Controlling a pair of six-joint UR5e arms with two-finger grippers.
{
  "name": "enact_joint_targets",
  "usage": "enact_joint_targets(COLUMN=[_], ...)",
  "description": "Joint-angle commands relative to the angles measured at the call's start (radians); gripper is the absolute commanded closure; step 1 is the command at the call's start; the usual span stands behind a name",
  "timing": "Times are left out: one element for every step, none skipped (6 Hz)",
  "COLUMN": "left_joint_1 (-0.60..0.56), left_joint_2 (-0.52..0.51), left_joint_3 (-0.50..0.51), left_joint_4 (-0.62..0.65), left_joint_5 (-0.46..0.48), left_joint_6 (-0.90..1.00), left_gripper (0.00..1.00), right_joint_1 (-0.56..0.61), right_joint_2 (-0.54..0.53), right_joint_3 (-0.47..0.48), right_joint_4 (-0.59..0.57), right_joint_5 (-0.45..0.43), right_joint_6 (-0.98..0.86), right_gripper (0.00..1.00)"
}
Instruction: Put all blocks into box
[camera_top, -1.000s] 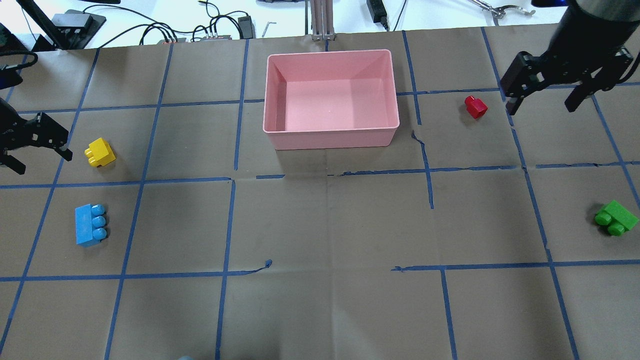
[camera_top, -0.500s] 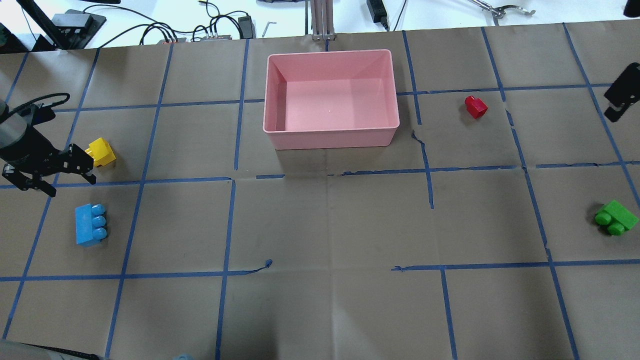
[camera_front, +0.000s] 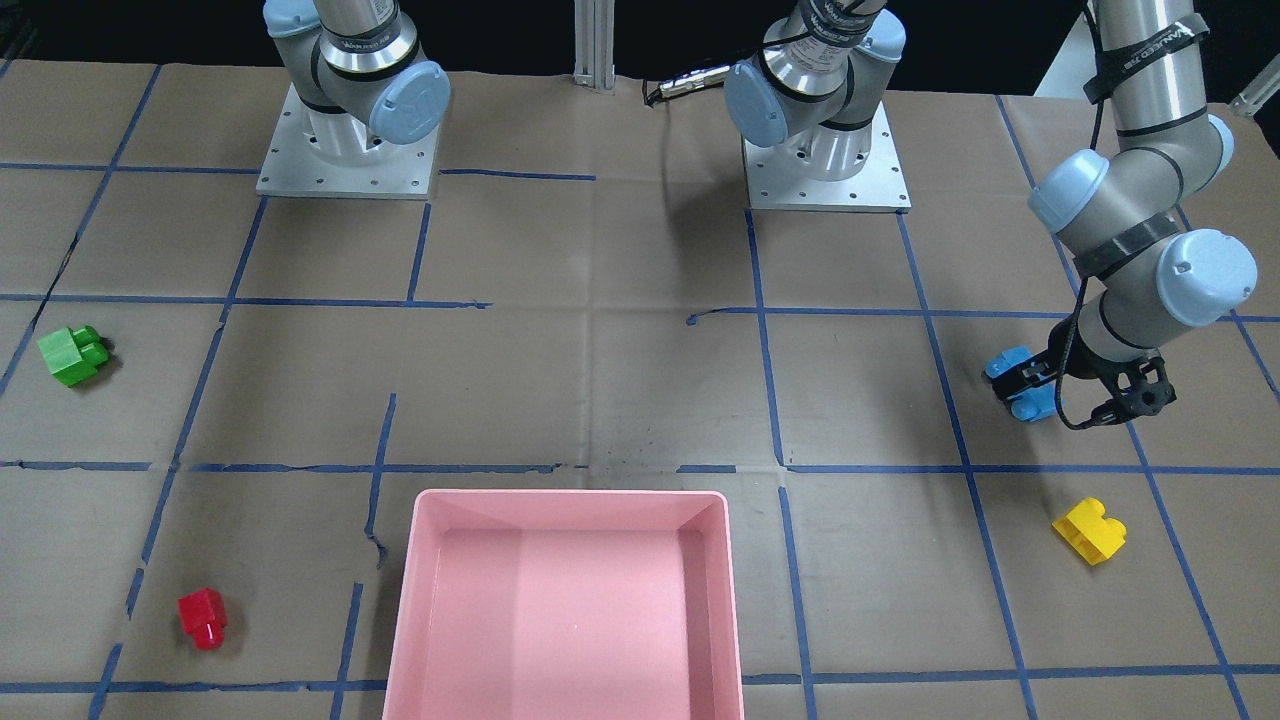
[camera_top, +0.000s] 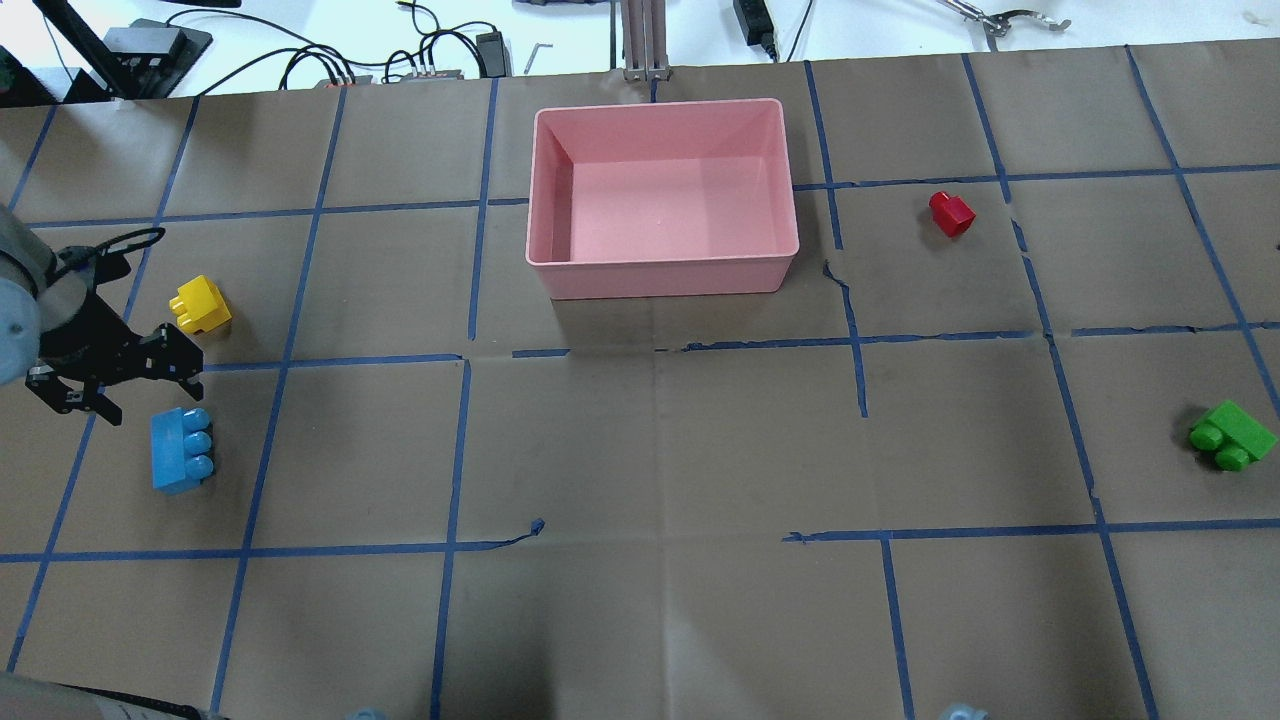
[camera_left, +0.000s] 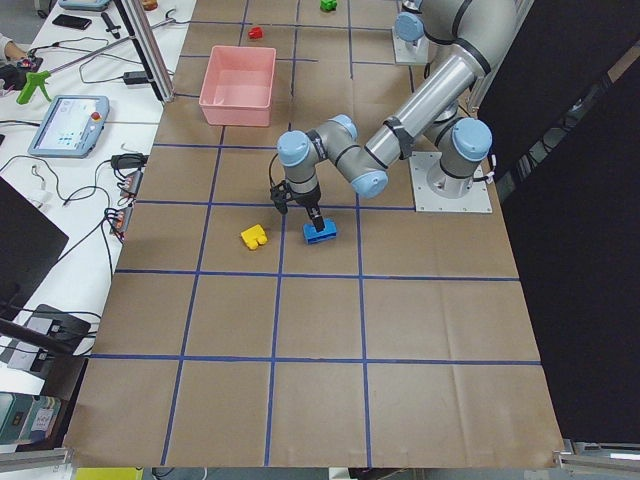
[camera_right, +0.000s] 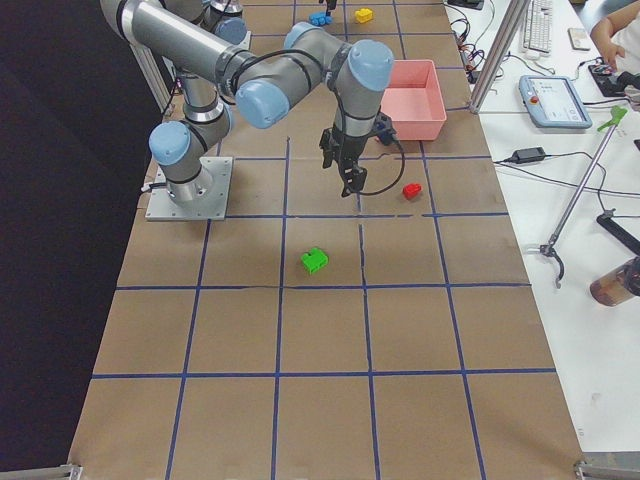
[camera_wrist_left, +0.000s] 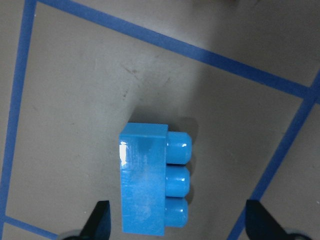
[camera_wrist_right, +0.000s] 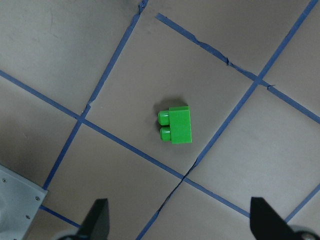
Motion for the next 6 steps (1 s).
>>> enact_joint_targets(left_joint_1=[0.0,0.0,0.0,-0.001,0.0,0.0], left_joint_2=[-0.027,-0.05,-0.058,-0.058,-0.058,-0.052], left_joint_3=[-0.01,-0.01,-0.008,-0.008,-0.007,-0.004], left_joint_4=[0.024,0.023,0.023,0.023,0.023,0.023], left_joint_5=[0.013,0.081,0.086,0.086,0.079,0.074], left_joint_6=[0.0,0.003,0.003,0.003,0.005,0.006], left_gripper=[0.06,0.06,0.06,0.21,0.47,0.69], right_joint_1=[-0.059,-0.059,-0.059,-0.059,-0.059,-0.059], right_joint_2=[0.0,0.0,0.0,0.044,0.11,0.143], right_joint_3=[0.083,0.222,0.342,0.399,0.395,0.404], right_joint_4=[-0.095,-0.26,-0.441,-0.552,-0.614,-0.616], right_joint_5=[0.018,0.065,0.067,0.073,0.084,0.103], right_joint_6=[-0.075,-0.078,-0.077,-0.077,-0.081,-0.08], right_gripper=[0.0,0.0,0.0,0.0,0.0,0.0])
